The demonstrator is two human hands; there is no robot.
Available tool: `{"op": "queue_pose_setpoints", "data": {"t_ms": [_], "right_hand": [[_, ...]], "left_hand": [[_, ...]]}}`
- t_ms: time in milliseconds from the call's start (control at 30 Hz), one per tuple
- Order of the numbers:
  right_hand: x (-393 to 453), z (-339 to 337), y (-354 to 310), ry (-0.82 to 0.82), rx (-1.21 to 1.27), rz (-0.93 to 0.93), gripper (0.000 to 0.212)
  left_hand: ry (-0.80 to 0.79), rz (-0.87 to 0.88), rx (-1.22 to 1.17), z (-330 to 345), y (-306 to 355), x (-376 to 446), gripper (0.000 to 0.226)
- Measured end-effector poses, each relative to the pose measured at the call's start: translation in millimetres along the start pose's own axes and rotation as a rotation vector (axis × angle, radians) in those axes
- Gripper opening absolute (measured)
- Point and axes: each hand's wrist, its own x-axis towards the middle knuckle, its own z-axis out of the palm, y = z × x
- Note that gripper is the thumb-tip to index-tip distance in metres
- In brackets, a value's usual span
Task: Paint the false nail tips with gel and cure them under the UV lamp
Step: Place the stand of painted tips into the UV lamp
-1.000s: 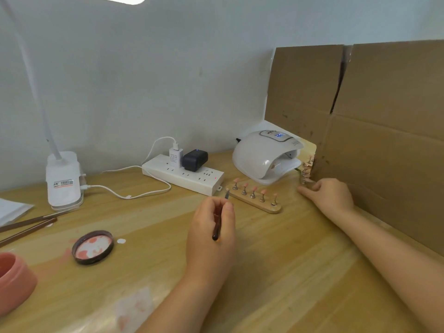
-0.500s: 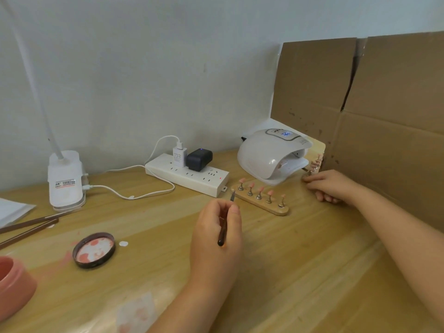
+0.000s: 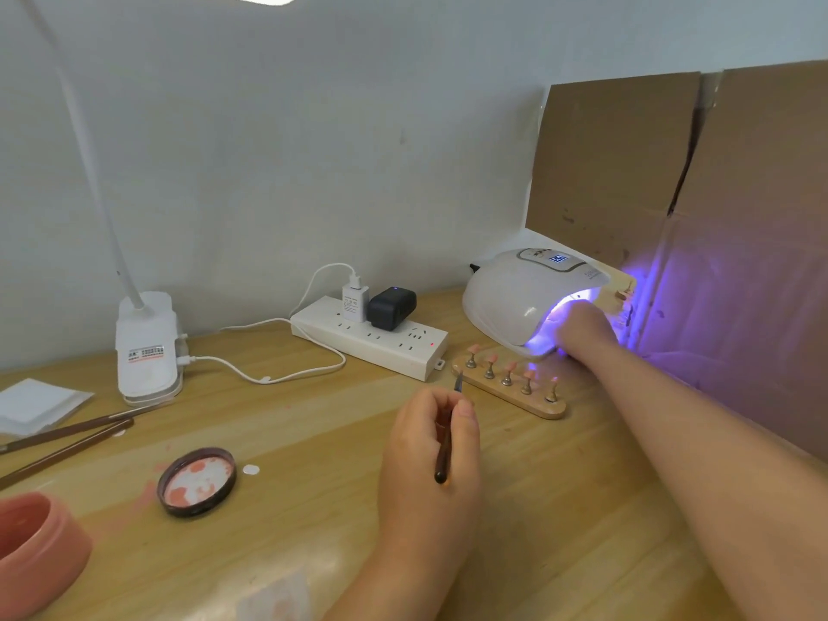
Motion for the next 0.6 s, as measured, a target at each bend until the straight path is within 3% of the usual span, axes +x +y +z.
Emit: {"op": "queue_pose_setpoints", "data": {"t_ms": [100, 233, 367, 500, 600], "right_hand": [[1, 4, 3, 0.092, 0.053, -0.006, 0.010], [-15, 2, 19, 0.258, 0.051, -0.069, 0.047], [-28, -15, 62, 0.408, -0.006, -0.054, 0.037], [-41, -22, 85, 0.400, -0.114, -0.031, 0.057], [-44, -16, 82, 0.350, -0.130, -0.012, 0.050]], "left_hand": [[0.001, -0.001, -0.006, 0, -1, 1, 0.017], [-0.009, -0.016, -0.026, -1, -1, 1, 0.018], [-0.011, -0.031, -0.023, 0, 1, 2, 0.019], [-0.020, -0.047, -0.001, -1, 3, 1, 0.019], [-0.011, -0.031, 0.036, -2, 4, 1, 0.019]]}}
